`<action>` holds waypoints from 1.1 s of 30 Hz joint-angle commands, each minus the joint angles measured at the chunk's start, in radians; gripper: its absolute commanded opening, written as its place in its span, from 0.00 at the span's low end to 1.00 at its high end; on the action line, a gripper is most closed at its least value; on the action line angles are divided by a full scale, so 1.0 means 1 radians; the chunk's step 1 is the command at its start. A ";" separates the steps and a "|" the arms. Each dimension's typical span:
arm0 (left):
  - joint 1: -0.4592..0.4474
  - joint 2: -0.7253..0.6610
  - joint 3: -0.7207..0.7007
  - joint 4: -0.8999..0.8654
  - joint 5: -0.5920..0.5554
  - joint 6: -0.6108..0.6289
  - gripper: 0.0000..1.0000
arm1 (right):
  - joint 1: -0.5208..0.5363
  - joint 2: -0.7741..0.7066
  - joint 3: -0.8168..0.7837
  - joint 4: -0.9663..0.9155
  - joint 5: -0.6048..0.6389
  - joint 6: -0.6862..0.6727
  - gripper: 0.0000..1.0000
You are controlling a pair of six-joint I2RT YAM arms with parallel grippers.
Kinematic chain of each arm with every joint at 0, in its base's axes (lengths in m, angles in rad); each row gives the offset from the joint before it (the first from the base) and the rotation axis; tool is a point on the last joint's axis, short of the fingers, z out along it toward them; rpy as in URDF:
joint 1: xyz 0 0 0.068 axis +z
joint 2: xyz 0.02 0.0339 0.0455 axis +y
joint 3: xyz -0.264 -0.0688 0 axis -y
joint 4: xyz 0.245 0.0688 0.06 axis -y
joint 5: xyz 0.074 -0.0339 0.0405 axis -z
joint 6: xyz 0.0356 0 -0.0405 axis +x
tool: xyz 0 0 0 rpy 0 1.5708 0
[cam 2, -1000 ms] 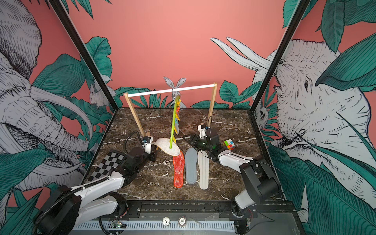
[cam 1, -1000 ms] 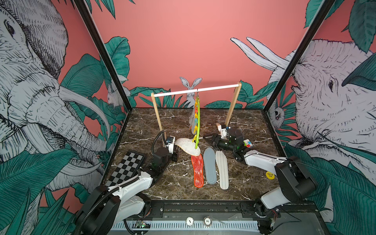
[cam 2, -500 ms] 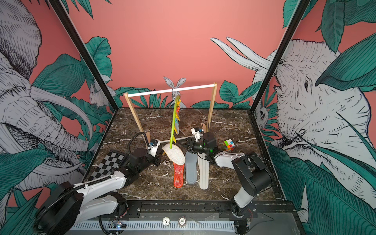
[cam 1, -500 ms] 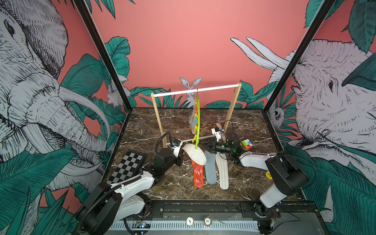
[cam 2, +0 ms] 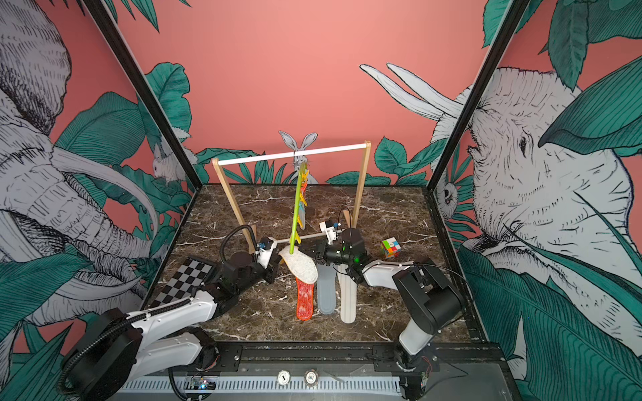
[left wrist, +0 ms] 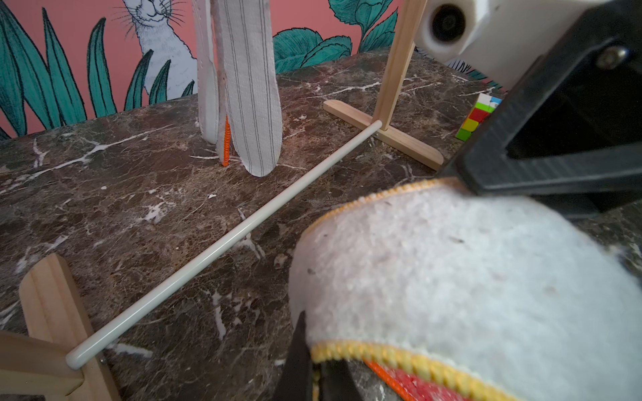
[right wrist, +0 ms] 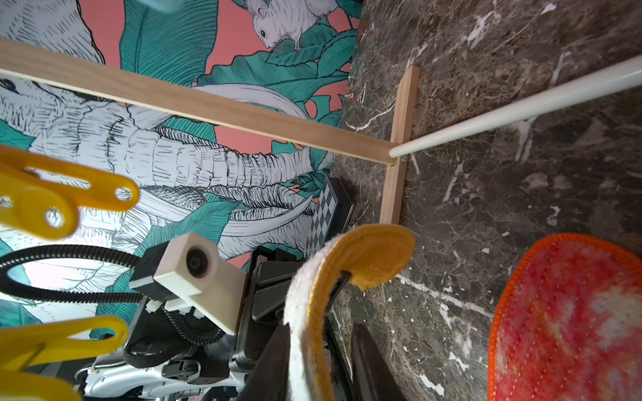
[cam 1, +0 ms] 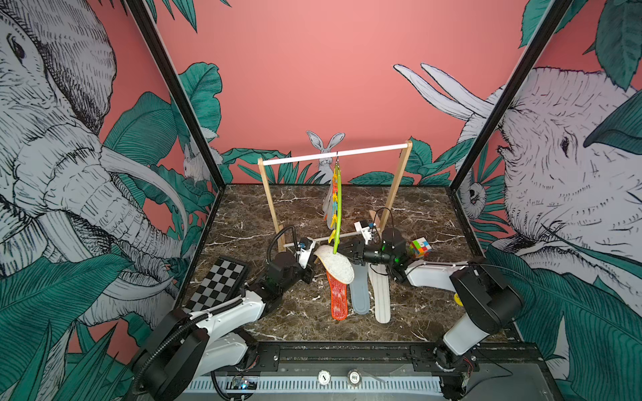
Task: Take the shoe insoles off the hanger
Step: Place the insole at the center of the board.
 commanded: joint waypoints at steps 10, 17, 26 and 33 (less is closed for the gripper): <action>-0.004 -0.011 0.028 -0.025 -0.058 -0.017 0.35 | 0.024 -0.028 -0.004 0.000 0.024 -0.001 0.00; -0.005 -0.071 0.013 -0.079 -0.159 -0.033 0.74 | 0.023 -0.126 -0.029 -0.133 0.059 -0.075 0.00; -0.005 -0.182 -0.019 -0.220 -0.313 -0.125 0.80 | 0.015 -0.214 -0.054 -0.336 0.118 -0.170 0.00; -0.005 -0.304 -0.037 -0.355 -0.453 -0.219 0.80 | 0.041 -0.213 -0.085 -0.333 0.199 -0.112 0.00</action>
